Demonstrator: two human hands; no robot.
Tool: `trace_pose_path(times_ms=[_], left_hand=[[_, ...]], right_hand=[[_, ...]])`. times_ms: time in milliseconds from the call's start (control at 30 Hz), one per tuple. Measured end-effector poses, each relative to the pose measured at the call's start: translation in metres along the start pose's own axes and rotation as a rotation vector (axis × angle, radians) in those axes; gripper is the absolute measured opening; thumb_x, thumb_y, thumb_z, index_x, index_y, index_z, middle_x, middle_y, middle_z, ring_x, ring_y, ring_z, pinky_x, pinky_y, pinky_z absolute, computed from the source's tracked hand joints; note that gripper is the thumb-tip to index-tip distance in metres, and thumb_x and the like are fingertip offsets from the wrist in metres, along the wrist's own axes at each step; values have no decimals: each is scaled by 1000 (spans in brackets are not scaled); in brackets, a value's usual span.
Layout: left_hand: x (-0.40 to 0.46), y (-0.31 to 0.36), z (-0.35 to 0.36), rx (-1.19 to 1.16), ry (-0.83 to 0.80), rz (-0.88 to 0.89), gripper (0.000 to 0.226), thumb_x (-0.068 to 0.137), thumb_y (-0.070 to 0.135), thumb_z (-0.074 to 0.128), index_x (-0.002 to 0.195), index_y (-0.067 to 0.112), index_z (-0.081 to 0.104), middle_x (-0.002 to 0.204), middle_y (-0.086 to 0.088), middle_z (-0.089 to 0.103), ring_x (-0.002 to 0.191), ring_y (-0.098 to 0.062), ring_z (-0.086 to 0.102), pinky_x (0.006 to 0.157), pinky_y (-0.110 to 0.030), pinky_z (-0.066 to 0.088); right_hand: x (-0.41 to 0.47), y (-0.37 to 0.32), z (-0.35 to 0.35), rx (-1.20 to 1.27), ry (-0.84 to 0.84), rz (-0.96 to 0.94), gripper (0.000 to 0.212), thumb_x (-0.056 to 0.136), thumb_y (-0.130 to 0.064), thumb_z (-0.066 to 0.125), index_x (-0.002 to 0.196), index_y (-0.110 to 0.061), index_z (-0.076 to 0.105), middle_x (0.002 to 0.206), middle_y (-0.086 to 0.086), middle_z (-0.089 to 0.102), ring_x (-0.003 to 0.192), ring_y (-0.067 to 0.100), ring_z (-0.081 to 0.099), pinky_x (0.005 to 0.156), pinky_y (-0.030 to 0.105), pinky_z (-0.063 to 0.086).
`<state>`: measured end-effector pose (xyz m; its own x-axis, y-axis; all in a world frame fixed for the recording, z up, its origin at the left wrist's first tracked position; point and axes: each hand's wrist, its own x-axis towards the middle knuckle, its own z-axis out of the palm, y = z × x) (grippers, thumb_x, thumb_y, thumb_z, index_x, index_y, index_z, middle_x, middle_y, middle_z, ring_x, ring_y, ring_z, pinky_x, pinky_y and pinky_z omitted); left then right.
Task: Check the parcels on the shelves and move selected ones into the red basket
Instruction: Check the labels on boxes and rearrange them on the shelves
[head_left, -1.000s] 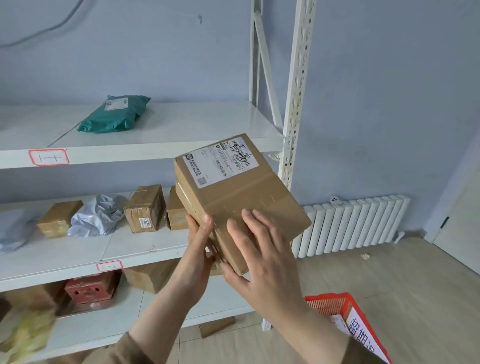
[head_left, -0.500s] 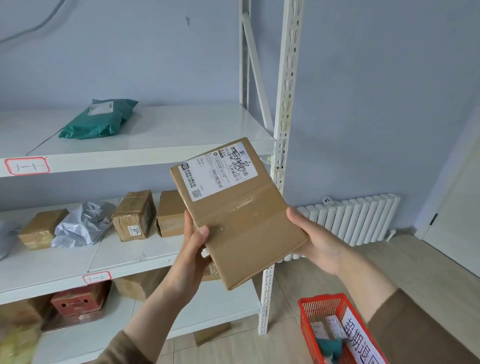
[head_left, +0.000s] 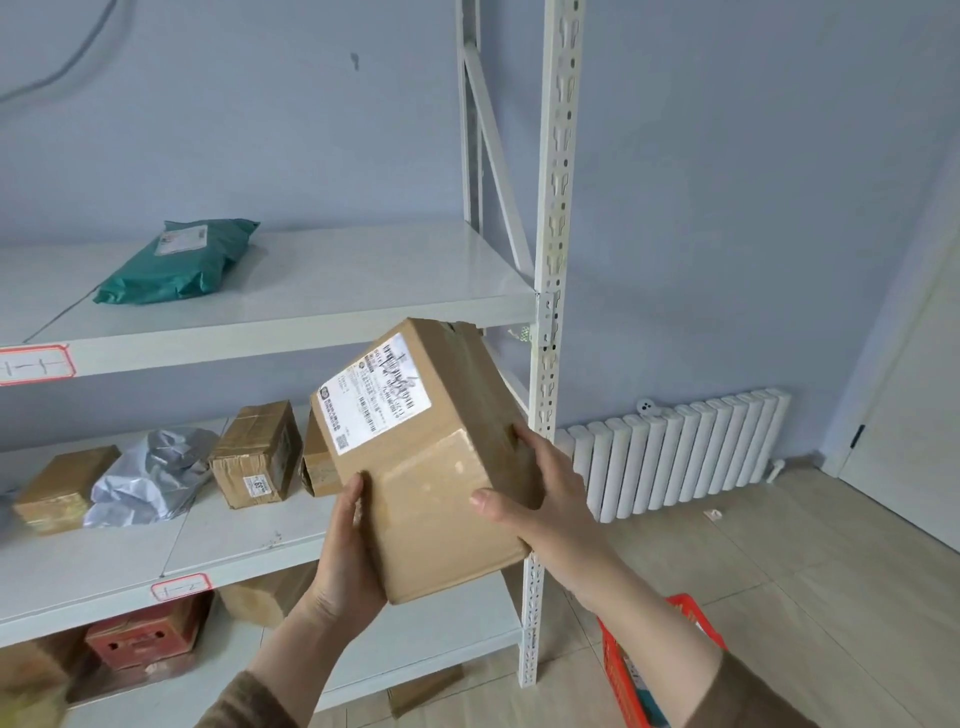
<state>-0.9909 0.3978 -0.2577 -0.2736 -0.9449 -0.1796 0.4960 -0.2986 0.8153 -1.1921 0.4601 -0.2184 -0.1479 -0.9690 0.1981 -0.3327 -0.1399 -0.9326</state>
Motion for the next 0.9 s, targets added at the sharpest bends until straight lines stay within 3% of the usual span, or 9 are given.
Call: trace_pose_path(times_ms=[67,133,200,267,400,567,700,800,900], left_hand=[[-7,7,-1,86,-95,50,56,94,66,42,124,32,75,132,-10,74,111,-31,75,77,-47,64],[-13,14,-3,253,-214,184,60,98,70,38,141,36,65,150,-5,62,133,-24,64,95,-41,60],[-14,18,-4,484,-282,310,77,94,80,43,162,47,28,173,15,25,159,-7,25,127,-46,30],[-15,23,2,657,-307,348,96,83,87,52,162,56,7,171,32,-1,157,10,-4,132,-46,5],[-18,50,31,736,-237,357,121,67,91,61,162,54,-4,168,33,-17,153,12,-20,132,-46,0],[14,107,51,635,-179,368,128,61,98,62,163,53,-3,172,28,-4,159,4,-4,133,-46,3],[57,160,69,576,-250,423,125,69,93,60,168,36,9,169,20,26,145,12,36,122,-20,25],[94,195,81,587,-191,459,88,90,74,45,161,22,40,153,-1,59,135,-11,59,112,-31,45],[131,224,88,673,-135,480,68,99,64,28,148,25,56,137,-2,70,112,-13,68,98,-32,46]], right_hand=[[10,4,-5,285,-47,67,95,57,-67,80,144,-48,46,141,-16,59,130,7,58,101,30,50],[23,12,-15,506,-117,178,94,57,-64,83,142,-36,55,136,0,69,126,18,64,98,38,53],[37,21,-26,727,-166,292,101,60,-64,87,145,-22,56,137,11,68,128,30,62,100,47,52],[52,27,-34,897,-197,369,93,74,-64,78,150,-17,52,138,16,65,127,34,59,104,57,49],[82,12,-37,930,-240,439,82,86,-71,59,150,-19,52,136,19,62,126,38,55,107,66,40],[120,-55,-38,813,-212,376,71,86,-72,59,142,-29,61,140,15,66,132,41,58,106,70,39],[160,-107,-40,748,-132,290,59,88,-72,56,135,-37,63,132,3,72,129,34,60,106,75,35],[189,-134,-35,655,-90,274,56,89,-74,51,121,-33,68,121,3,74,113,26,64,100,60,34],[222,-152,-25,625,-35,246,59,90,-70,52,127,-27,69,119,4,74,101,23,68,88,42,45]])
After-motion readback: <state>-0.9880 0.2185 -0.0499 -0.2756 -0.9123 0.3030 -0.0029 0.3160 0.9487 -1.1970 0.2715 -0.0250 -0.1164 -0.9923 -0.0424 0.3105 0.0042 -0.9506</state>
